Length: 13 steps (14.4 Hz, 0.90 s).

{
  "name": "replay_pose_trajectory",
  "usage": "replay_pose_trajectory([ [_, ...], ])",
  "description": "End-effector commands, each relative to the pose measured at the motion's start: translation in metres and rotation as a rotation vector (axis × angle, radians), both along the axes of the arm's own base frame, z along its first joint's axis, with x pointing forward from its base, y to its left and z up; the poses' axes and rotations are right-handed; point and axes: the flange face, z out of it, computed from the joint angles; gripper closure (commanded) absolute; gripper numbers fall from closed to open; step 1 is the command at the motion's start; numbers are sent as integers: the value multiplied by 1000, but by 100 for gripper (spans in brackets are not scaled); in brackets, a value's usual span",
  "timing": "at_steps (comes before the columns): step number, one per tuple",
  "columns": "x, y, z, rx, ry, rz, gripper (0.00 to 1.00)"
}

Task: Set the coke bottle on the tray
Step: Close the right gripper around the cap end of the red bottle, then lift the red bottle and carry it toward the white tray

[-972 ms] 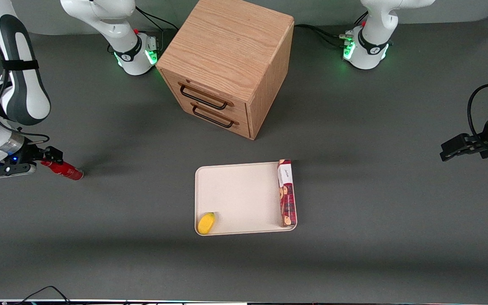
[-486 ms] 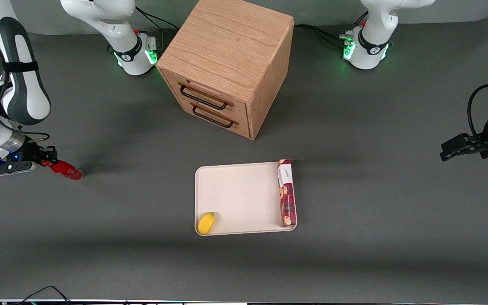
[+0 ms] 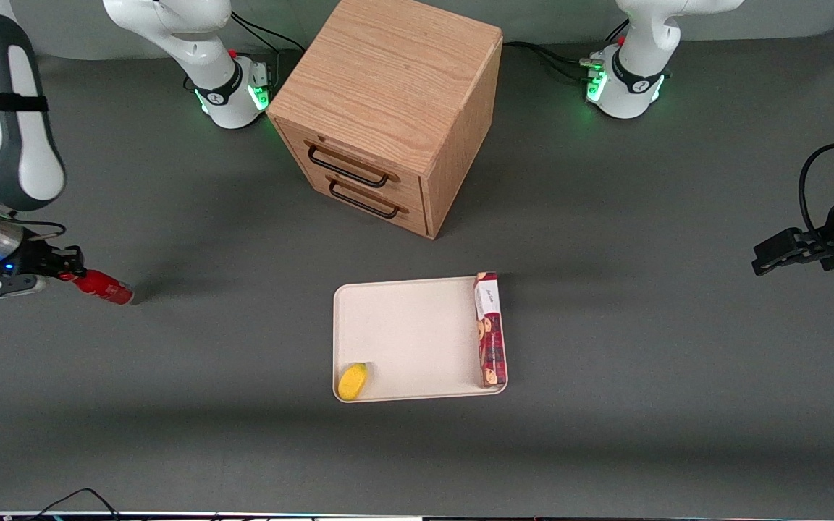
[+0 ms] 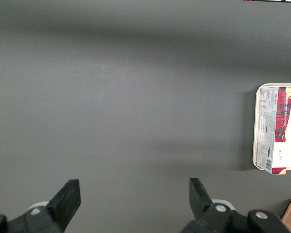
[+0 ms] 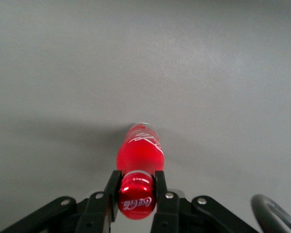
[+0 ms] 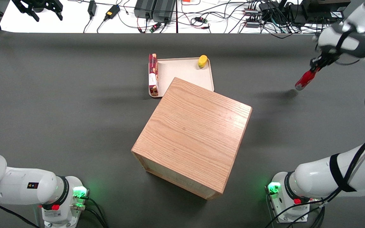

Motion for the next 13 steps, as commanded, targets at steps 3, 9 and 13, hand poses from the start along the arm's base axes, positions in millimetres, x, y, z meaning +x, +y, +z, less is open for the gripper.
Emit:
replay_pose_trajectory([
  [3, 26, 39, 159, 48, -7, 68, 97],
  [9, 24, 191, 267, 87, -26, 18, 100],
  [13, 25, 333, 230, 97, 56, -267, 100],
])
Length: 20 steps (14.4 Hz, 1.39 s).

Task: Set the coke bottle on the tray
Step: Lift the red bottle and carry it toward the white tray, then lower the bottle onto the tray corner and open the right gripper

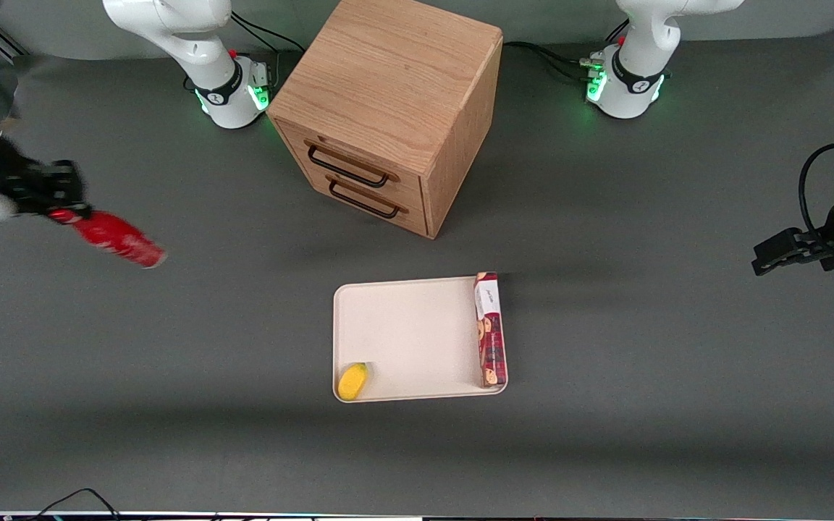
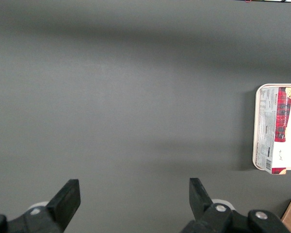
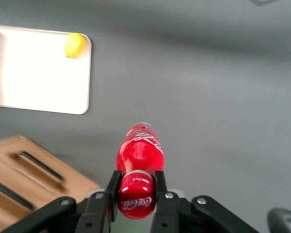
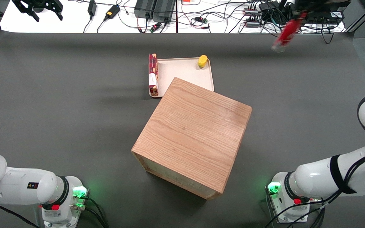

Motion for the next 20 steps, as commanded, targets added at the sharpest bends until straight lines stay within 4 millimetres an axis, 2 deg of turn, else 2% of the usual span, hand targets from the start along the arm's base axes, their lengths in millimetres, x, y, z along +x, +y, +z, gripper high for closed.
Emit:
replay_pose_trajectory([
  [1, 15, 82, -44, 9, 90, -233, 100],
  [3, 21, 140, -74, 14, 50, -314, 100],
  [4, 25, 159, -94, 31, 59, -349, 100],
  [6, 33, 178, -134, 49, 56, -416, 100],
  [10, 41, 217, -234, 8, 30, -486, 100],
  [12, 41, 238, -278, -35, -6, -519, 100],
  [14, 38, 252, -305, -55, -14, -529, 100],
  [16, 38, 254, -318, -57, -22, -541, 99],
  [17, 37, 257, -323, -65, -25, -533, 91],
  [18, 37, 257, -324, -65, -24, -533, 43],
  [19, 40, 256, -322, -62, -27, -530, 2],
  [20, 40, 255, -307, -60, -43, -523, 0],
])
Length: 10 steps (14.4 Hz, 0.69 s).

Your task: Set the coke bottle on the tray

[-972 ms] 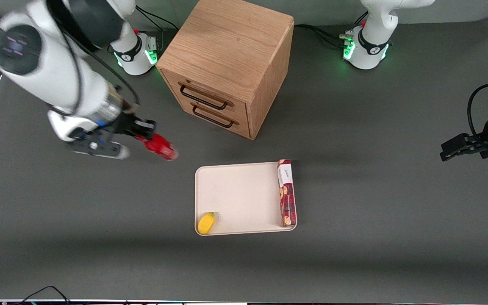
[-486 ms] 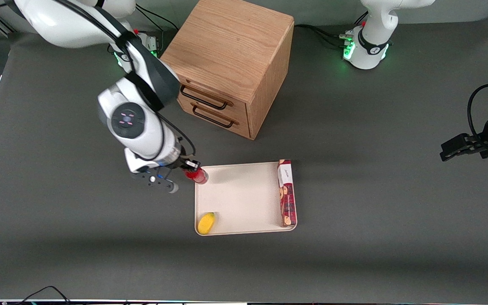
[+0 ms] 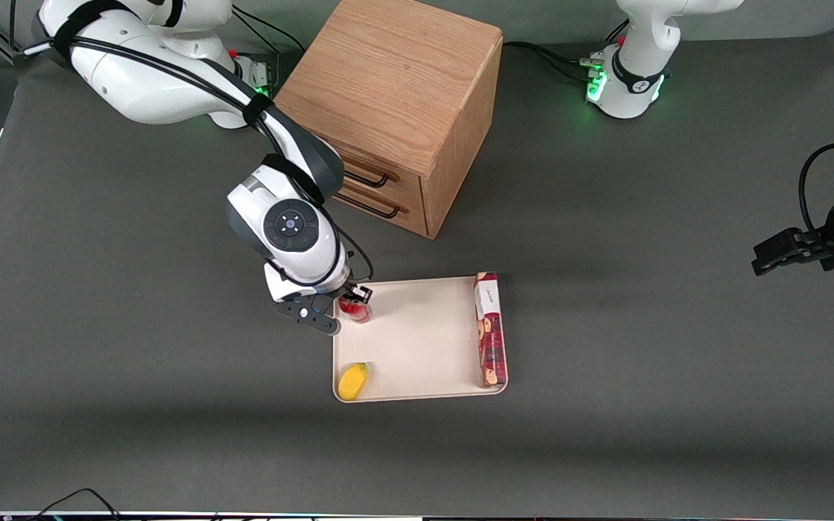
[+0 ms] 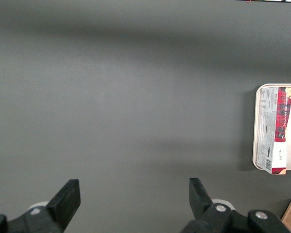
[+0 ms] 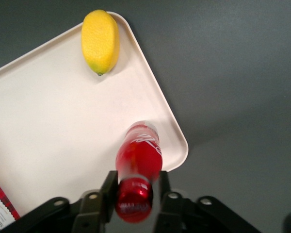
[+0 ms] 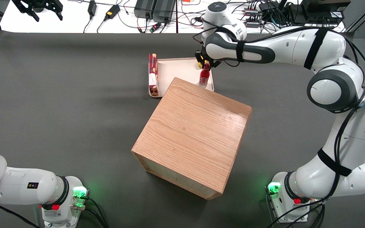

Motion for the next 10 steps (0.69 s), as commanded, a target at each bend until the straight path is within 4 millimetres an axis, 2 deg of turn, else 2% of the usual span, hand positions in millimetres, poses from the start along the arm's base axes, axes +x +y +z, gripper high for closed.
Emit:
replay_pose_trajectory([
  [1, 4, -3, 40, -23, -49, -9, 0],
  [2, 3, -5, 65, -35, -51, 15, 0],
  [4, -7, -13, 138, -82, -64, 102, 0],
  [6, -26, -38, 215, -114, -57, 227, 0],
  [7, -33, -65, 247, -104, -26, 280, 0],
  [8, -39, -100, 276, -95, 1, 319, 0],
  [10, -50, -185, 325, -31, 23, 360, 0],
])
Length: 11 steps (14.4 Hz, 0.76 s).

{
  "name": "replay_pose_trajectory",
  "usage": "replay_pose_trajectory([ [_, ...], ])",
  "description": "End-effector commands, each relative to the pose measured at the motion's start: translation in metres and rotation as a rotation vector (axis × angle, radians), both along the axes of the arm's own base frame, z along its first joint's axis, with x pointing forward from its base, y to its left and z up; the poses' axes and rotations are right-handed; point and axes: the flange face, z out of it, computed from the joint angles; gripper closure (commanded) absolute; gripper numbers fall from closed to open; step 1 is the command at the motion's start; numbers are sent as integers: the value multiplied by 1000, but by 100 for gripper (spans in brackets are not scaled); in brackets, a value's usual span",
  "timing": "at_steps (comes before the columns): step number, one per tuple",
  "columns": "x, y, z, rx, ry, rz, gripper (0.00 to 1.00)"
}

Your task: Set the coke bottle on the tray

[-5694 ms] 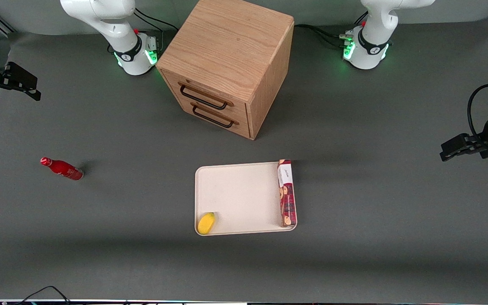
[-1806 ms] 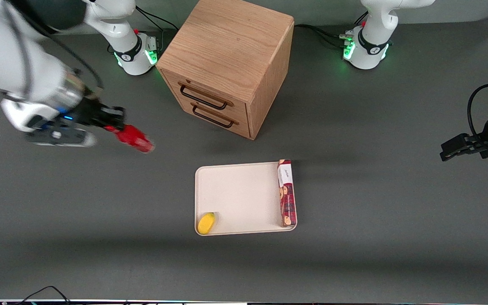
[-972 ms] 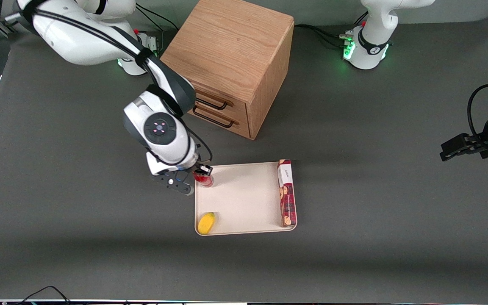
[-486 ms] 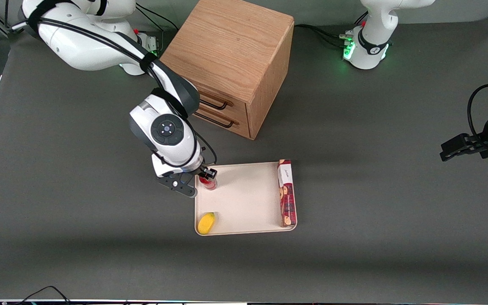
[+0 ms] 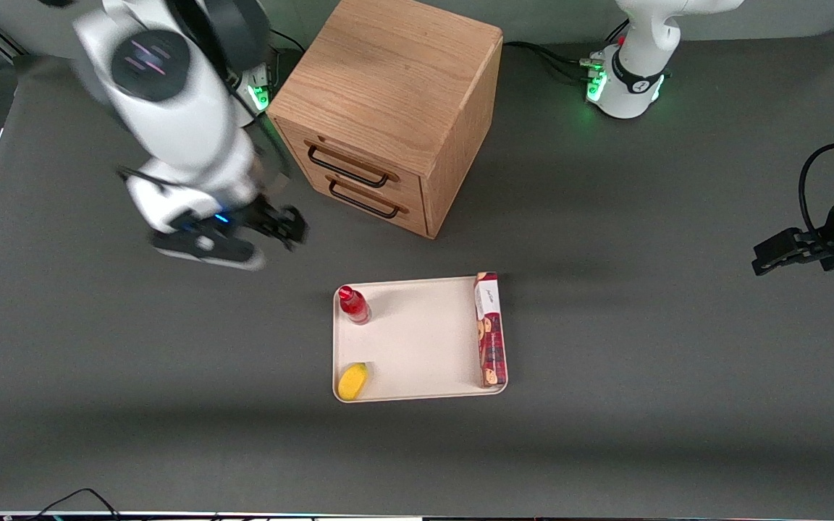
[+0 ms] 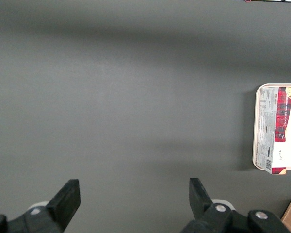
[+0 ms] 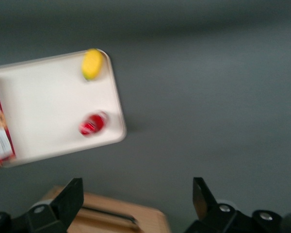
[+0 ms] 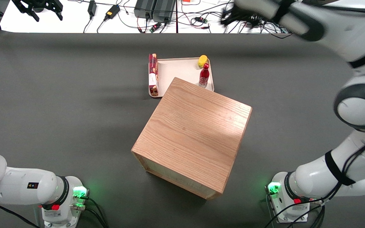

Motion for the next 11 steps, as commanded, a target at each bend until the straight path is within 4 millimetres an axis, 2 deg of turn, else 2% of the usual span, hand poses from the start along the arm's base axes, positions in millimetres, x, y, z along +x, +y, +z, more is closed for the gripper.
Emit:
replay_pose_trajectory([
  [1, -18, -116, 46, 77, 44, 64, 0],
  [3, -25, -179, 35, 75, 69, 94, 0],
  [4, -26, -201, 27, 75, 62, 83, 0],
  [5, -29, -213, 17, 74, 52, 83, 0],
  [7, -30, -222, 7, 81, 40, 91, 0],
  [9, -27, -217, 17, 157, 17, 66, 0],
  [11, -20, -222, 17, 172, 16, 38, 0],
])
